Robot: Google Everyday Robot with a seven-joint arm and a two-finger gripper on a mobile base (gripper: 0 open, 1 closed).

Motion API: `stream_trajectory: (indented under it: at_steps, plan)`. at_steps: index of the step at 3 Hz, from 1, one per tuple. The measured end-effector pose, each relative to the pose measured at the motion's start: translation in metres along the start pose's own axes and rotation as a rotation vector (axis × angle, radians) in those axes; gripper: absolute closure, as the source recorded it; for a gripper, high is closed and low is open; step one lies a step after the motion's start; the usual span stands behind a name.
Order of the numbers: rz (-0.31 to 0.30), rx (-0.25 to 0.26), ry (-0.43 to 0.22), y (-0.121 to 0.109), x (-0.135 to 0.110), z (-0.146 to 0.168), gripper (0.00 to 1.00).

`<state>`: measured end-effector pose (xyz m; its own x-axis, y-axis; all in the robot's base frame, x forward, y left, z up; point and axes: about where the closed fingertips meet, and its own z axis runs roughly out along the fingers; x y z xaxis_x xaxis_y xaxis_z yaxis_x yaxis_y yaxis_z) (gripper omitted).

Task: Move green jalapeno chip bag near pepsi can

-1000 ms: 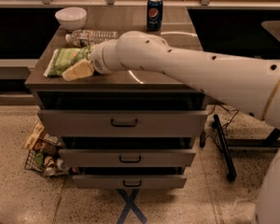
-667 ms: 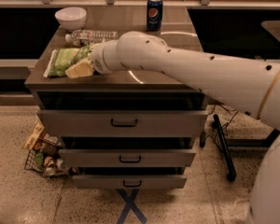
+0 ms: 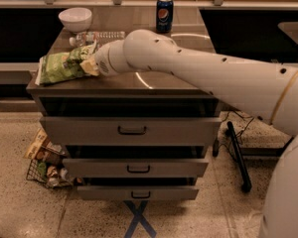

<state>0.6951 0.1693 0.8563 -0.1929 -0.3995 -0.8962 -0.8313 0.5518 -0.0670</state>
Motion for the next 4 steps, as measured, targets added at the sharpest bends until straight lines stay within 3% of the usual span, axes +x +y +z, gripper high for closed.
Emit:
stream_trajectory:
  at_steps: [1,2,3,4]
  plan:
    - [-0.002,0.006,-0.010,-0.005,-0.002,-0.010,0.88]
    - [0.001,0.009,-0.035,-0.006,-0.001,-0.033,1.00]
    - [0.027,0.066,-0.040,-0.024,0.011,-0.077,1.00]
    - [0.061,0.118,0.014,-0.038,0.029,-0.104,1.00]
